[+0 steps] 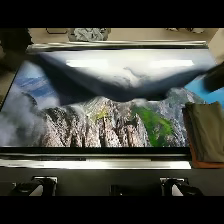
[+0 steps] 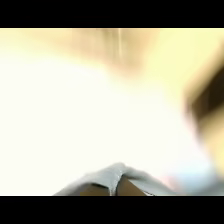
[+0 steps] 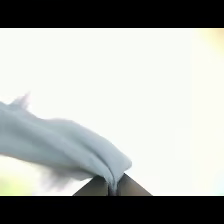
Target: Fold the shirts.
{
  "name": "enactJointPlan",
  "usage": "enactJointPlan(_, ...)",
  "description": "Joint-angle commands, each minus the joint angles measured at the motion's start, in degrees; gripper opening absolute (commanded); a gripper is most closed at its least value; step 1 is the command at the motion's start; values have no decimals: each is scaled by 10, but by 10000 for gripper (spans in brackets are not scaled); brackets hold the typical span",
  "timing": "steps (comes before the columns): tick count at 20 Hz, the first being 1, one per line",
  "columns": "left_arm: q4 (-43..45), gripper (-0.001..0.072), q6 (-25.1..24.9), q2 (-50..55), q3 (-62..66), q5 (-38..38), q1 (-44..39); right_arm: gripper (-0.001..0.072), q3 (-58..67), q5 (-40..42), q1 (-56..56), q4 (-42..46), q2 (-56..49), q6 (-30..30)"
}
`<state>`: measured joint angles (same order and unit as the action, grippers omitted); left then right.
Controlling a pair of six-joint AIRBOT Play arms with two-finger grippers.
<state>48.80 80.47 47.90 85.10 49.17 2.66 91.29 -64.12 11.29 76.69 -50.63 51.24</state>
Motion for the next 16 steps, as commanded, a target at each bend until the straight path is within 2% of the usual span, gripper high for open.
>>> enactJointPlan(1, 17, 30, 35, -70, 203, -6, 127, 46, 169, 100, 0, 78, 102, 45)
enactJointPlan(3, 12, 31, 42, -95, 235, -6, 151, 46, 189, 98, 0, 76, 137, 72)
enactJointPlan(9, 19, 30, 46, -114, 235, 2, 152, 46, 189, 71, 0, 96, 151, 73)
enactJointPlan(11, 38, 31, 46, -103, 228, 49, 152, 46, 189, 49, 0, 96, 136, 85)
enactJointPlan(13, 63, 30, 47, -75, 214, 135, 152, 46, 189, 7, 0, 95, 104, 88)
enactJointPlan(16, 72, 31, 52, -12, 137, 224, 151, 46, 189, -106, 0, 52, 4, 89)
